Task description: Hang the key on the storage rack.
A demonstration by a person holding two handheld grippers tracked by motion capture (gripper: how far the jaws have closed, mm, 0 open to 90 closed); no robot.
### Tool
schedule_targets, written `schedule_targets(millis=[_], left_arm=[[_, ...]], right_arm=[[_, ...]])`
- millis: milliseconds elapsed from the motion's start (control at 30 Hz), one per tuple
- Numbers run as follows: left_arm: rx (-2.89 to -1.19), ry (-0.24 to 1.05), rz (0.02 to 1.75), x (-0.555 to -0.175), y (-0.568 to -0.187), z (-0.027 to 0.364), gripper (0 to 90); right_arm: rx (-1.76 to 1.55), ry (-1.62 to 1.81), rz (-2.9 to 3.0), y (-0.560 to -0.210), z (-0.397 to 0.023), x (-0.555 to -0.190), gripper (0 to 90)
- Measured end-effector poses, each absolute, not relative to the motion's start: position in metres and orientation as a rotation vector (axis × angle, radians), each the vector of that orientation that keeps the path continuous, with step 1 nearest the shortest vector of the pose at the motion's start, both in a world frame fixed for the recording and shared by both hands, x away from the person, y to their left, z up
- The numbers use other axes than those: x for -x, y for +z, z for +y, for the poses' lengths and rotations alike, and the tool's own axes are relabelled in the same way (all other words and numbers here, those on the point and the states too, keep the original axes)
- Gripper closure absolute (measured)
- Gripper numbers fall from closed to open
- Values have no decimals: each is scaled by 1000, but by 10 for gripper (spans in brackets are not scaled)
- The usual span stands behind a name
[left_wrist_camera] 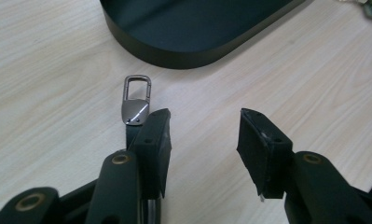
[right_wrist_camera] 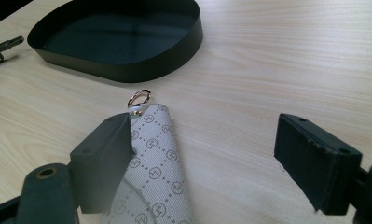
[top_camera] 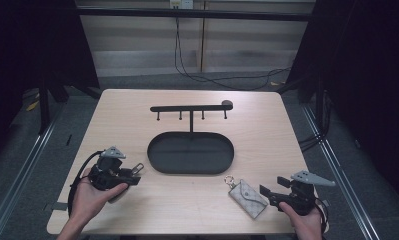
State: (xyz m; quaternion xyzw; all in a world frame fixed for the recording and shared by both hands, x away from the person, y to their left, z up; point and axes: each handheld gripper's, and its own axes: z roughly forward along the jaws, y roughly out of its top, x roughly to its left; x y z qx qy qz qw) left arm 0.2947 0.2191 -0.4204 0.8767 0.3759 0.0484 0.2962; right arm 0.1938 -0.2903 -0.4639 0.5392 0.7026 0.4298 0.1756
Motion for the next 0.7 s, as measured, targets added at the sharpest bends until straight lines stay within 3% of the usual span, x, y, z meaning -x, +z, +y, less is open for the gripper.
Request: schedule_targets(millis=[700], left_arm=[[-2501, 101, 1051, -335, -425, 210, 575]], right_arm=[[-1532, 1218, 1999, -464, -289, -194, 192]])
